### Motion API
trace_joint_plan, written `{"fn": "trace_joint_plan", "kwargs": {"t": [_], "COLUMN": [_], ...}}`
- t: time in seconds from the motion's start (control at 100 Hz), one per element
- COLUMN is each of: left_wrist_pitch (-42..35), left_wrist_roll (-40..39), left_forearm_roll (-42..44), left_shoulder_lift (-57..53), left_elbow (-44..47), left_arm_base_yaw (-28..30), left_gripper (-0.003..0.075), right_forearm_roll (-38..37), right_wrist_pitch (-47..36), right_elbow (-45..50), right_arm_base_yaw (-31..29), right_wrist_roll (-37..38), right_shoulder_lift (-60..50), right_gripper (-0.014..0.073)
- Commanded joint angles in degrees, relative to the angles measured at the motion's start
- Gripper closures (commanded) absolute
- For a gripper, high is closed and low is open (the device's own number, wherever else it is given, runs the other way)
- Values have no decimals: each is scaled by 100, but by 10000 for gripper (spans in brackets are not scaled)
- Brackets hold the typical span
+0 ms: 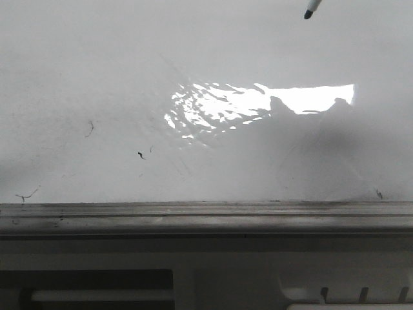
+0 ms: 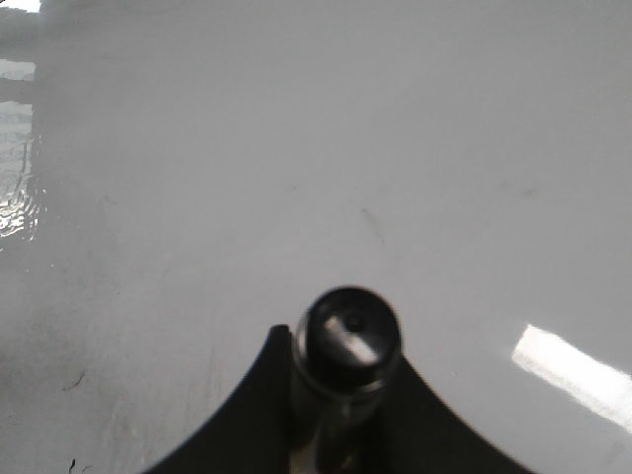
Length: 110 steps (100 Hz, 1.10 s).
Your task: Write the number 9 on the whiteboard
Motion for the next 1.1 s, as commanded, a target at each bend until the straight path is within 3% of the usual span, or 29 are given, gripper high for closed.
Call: {"fn": "trace_joint_plan", "kwargs": {"t": [0.0,0.23,0.41,0.69,0.94,1.09], "left_wrist_pitch": [-141,-119,-111,-111,-111,-105], "left_wrist_roll": [-42,-42,-42,-42,-42,-42], "left_forearm_roll": [-337,-337,-337,-337,-337,-337], "left_shoulder_lift": [3,3,3,3,3,3], "left_elbow": [-174,-174,-174,-174,-174,-174], "left_arm_base_yaw": [5,5,5,5,5,5], "left_gripper": [445,445,445,445,445,445], "right_forearm_roll": [-29,-29,-29,466,476,476], "right_wrist_pitch": [-494,-630,-1522,-1975,-1925,-1296], "right_elbow": [-156,-156,-156,-156,-156,-156], "right_arm_base_yaw": [-5,-5,-5,-5,7,63], "right_wrist_roll": [6,6,6,6,474,530], "right_shoulder_lift": [-5,354,851,1571,2020,1969], "right_gripper": [632,632,632,636,667,667]}}
